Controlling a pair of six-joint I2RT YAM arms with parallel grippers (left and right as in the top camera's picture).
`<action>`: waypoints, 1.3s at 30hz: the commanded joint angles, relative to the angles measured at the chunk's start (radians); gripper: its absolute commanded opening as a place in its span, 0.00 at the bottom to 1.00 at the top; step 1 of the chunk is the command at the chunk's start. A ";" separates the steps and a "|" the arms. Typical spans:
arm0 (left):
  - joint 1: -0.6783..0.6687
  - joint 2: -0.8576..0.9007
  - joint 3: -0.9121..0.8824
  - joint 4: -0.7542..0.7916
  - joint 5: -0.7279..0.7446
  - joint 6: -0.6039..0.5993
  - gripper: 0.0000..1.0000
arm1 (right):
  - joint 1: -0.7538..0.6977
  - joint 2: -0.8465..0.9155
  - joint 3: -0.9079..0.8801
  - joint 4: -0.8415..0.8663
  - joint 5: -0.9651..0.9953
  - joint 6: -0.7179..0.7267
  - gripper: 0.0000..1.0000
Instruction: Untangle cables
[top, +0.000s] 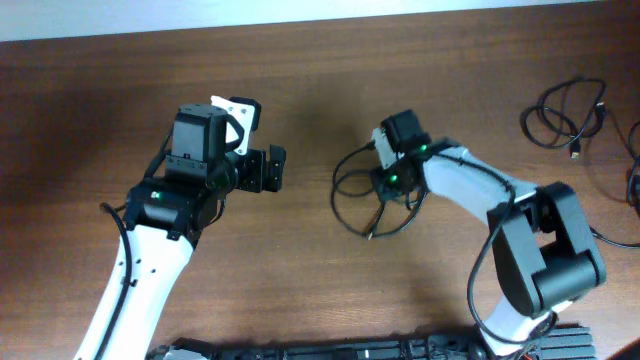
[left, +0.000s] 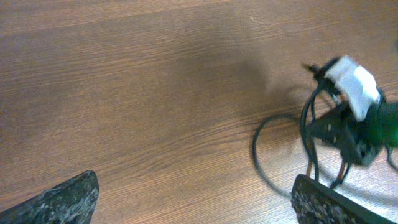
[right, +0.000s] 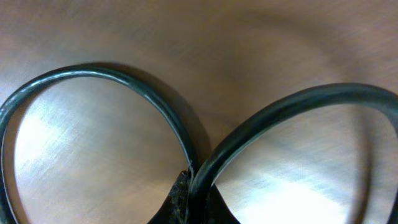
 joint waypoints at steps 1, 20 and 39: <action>0.003 -0.013 0.009 -0.001 -0.006 -0.013 0.99 | -0.099 0.018 0.122 0.014 0.017 0.001 0.04; 0.003 -0.013 0.009 -0.001 -0.006 -0.013 0.99 | -0.556 0.018 0.262 0.656 0.016 0.002 0.04; 0.003 -0.013 0.009 -0.001 -0.006 -0.013 0.99 | -0.539 -0.035 0.262 0.463 0.011 -0.017 0.99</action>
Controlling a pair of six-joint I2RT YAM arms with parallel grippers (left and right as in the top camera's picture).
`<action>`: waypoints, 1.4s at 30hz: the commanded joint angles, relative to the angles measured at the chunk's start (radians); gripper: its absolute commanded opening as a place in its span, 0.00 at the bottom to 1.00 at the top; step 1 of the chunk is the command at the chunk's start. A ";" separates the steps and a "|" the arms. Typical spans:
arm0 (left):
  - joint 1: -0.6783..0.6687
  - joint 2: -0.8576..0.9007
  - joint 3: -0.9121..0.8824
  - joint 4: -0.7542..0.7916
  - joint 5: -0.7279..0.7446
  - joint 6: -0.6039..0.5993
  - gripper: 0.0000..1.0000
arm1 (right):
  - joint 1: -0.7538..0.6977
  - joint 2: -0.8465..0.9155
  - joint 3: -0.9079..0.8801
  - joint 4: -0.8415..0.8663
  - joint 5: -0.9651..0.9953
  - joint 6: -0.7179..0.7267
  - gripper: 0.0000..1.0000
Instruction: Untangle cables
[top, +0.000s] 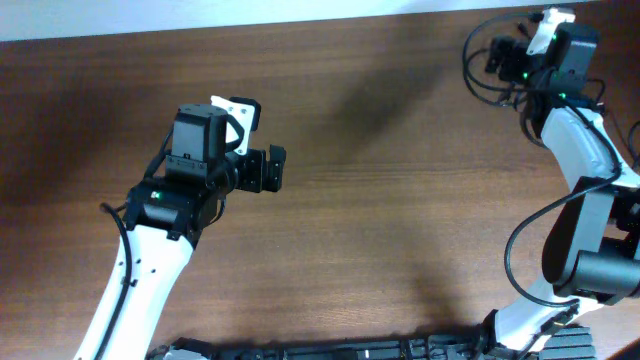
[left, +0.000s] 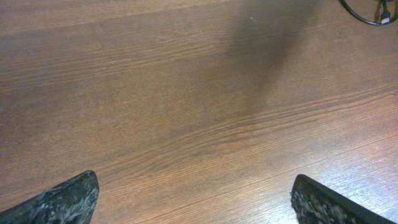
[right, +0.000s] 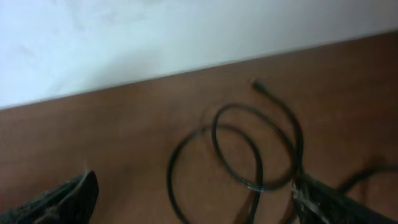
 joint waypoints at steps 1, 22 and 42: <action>0.003 -0.013 0.009 -0.001 -0.006 -0.013 0.99 | 0.024 -0.076 0.015 -0.068 -0.002 -0.033 0.99; 0.003 -0.013 0.009 -0.001 -0.006 -0.013 0.99 | 0.479 -0.690 0.015 -0.666 -0.289 -0.099 0.99; 0.003 -0.013 0.009 -0.001 -0.006 -0.013 0.99 | 0.630 -0.690 0.014 -1.231 -0.519 -0.100 0.99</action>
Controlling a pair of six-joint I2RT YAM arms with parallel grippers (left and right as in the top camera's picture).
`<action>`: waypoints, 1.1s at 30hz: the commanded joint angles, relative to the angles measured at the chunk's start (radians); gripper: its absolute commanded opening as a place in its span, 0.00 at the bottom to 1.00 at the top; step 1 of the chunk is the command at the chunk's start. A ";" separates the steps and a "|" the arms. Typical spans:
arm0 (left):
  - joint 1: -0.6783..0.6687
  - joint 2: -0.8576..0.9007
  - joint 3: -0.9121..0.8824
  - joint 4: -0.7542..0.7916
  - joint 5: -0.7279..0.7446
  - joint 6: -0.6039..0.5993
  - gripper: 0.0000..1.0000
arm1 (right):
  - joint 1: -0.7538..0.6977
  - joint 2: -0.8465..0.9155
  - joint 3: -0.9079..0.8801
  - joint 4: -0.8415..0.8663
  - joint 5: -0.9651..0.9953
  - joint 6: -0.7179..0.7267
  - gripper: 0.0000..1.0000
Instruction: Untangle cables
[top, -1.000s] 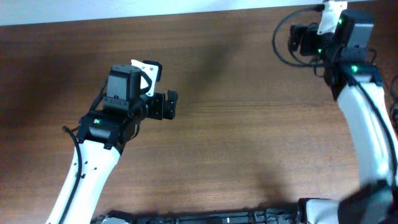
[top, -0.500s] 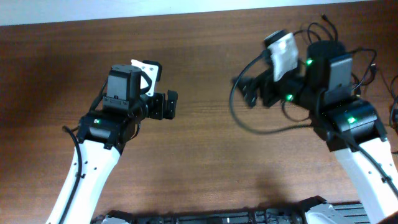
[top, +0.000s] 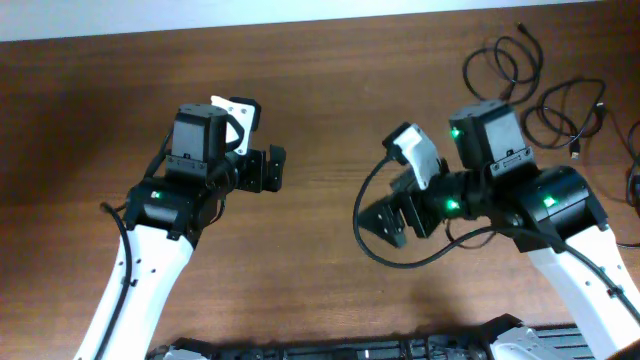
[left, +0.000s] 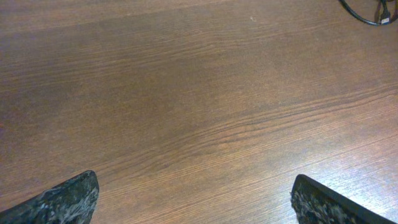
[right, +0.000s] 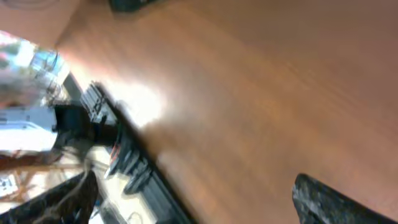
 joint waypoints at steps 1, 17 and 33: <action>0.003 -0.013 0.009 -0.001 -0.007 -0.013 0.99 | 0.005 -0.005 0.010 -0.097 -0.016 0.000 0.99; 0.003 -0.013 0.009 -0.001 -0.007 -0.013 0.99 | 0.004 -0.300 0.007 -0.034 0.222 -0.001 0.99; 0.003 -0.013 0.009 -0.001 -0.007 -0.013 0.99 | -0.157 -0.694 -0.446 0.626 0.244 -0.006 0.99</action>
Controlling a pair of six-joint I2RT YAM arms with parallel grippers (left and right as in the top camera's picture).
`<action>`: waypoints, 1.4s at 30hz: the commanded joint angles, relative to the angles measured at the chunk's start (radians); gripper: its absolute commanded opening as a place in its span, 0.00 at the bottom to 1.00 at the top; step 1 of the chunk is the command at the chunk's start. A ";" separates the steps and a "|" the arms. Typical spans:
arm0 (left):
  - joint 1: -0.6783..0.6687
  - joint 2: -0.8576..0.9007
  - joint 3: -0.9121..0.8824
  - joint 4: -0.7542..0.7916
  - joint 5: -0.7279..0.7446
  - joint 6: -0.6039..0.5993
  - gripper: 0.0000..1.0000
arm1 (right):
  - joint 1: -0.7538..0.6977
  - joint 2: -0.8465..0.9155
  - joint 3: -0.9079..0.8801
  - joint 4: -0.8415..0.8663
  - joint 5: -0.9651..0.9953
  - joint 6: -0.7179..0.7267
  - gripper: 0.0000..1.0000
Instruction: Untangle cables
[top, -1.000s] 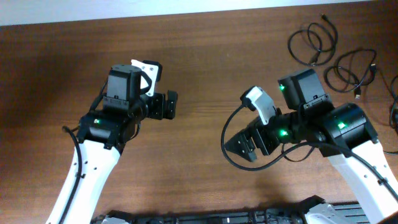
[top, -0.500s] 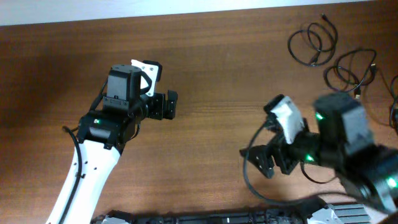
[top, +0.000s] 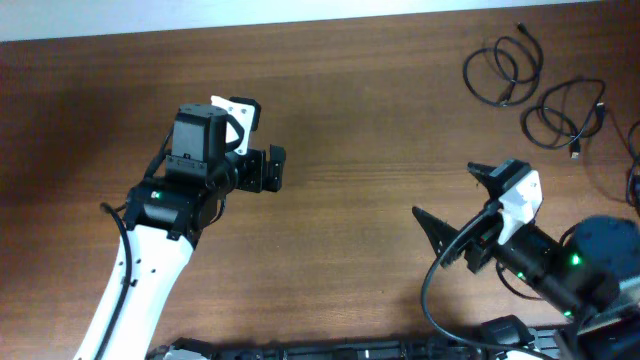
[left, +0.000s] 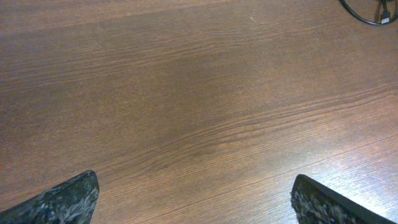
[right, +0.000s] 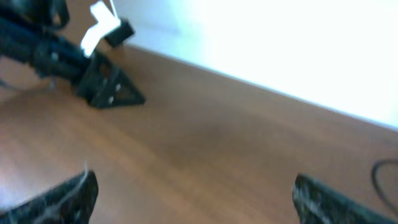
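Two black cable coils lie apart at the far right: a small one (top: 505, 68) and a looser one (top: 565, 110). A bit of cable (left: 367, 12) shows in the left wrist view's top right corner. My left gripper (top: 277, 168) hovers open over bare wood left of centre, with nothing between its fingers (left: 68, 199). My right gripper (top: 443, 190) is raised at the near right, open and empty. Its view is blurred and looks across the table; a cable's edge (right: 380, 176) shows at the right.
Another dark cable (top: 633, 185) lies at the table's right edge. A dark rail (top: 350, 350) runs along the near edge. A white wall (right: 280, 43) backs the far side of the wooden table (top: 380, 120). My left arm (right: 81, 56) shows in the right wrist view.
My right arm has pulled back from the table's middle to the near right corner, with its gripper still open. The cables and the left arm have not moved.
My right gripper was down on a cable loop in the table's middle. Then it was at the far right corner, jaws apart, with that cable by it. Later the cable lay there beside another coil and the gripper was open mid-table. Now it is near right.
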 joint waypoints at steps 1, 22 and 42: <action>0.003 -0.013 0.009 -0.001 -0.007 -0.013 0.99 | -0.018 -0.108 -0.144 0.190 0.008 -0.018 0.99; 0.002 -0.013 0.009 -0.001 -0.007 -0.013 0.99 | -0.018 -0.499 -0.800 0.958 0.087 -0.160 0.99; 0.002 -0.013 0.009 -0.001 -0.007 -0.013 0.99 | -0.084 -0.563 -0.956 0.701 0.087 -0.159 0.99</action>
